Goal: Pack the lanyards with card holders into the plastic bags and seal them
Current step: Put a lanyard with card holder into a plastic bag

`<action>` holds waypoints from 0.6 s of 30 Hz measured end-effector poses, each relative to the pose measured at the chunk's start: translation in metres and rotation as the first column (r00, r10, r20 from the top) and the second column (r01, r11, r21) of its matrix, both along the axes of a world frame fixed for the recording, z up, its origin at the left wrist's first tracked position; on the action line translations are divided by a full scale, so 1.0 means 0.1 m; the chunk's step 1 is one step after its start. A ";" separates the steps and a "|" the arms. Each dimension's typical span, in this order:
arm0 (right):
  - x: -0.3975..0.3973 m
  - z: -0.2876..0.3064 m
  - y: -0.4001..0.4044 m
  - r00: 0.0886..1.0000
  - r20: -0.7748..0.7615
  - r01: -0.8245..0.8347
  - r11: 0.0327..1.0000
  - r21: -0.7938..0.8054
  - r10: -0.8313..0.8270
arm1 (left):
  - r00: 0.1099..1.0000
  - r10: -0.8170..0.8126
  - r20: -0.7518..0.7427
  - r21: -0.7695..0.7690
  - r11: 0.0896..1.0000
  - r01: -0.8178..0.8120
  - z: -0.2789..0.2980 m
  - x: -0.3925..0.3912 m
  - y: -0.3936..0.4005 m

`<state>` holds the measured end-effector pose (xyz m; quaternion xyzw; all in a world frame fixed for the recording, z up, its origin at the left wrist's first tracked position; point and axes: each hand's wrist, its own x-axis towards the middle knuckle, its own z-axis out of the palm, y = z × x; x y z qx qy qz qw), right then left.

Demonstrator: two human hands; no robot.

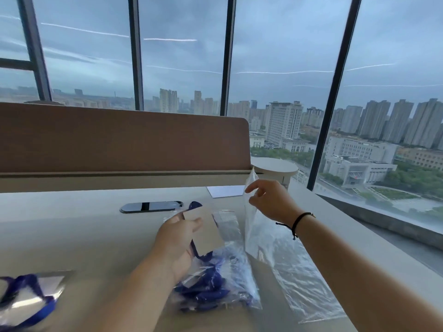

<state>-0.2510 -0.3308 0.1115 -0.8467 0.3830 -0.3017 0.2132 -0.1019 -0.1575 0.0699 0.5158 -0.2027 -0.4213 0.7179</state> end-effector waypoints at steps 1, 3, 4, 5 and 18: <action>0.06 0.01 0.15 0.999 0.002 -0.034 0.999 0.006 0.034 | 1.000 0.009 0.005 0.001 1.000 -0.009 -0.01 0.07 0.11; 0.21 -0.02 0.47 0.995 -0.016 -0.094 0.996 0.009 0.094 | 0.999 0.036 0.025 0.013 0.999 -0.037 -0.03 0.23 0.34; 0.28 -0.06 0.64 0.992 -0.037 -0.122 0.992 0.002 0.122 | 0.998 0.049 0.031 0.015 0.999 -0.049 -0.05 0.31 0.47; 0.36 -0.11 0.81 0.987 -0.056 -0.150 0.989 0.003 0.150 | 0.997 0.062 0.039 0.013 0.998 -0.063 -0.07 0.39 0.59; 1.17 -0.85 2.26 0.899 -0.197 -0.381 0.920 0.088 0.391 | 0.991 0.132 0.010 -0.091 0.987 -0.130 -0.32 1.09 1.79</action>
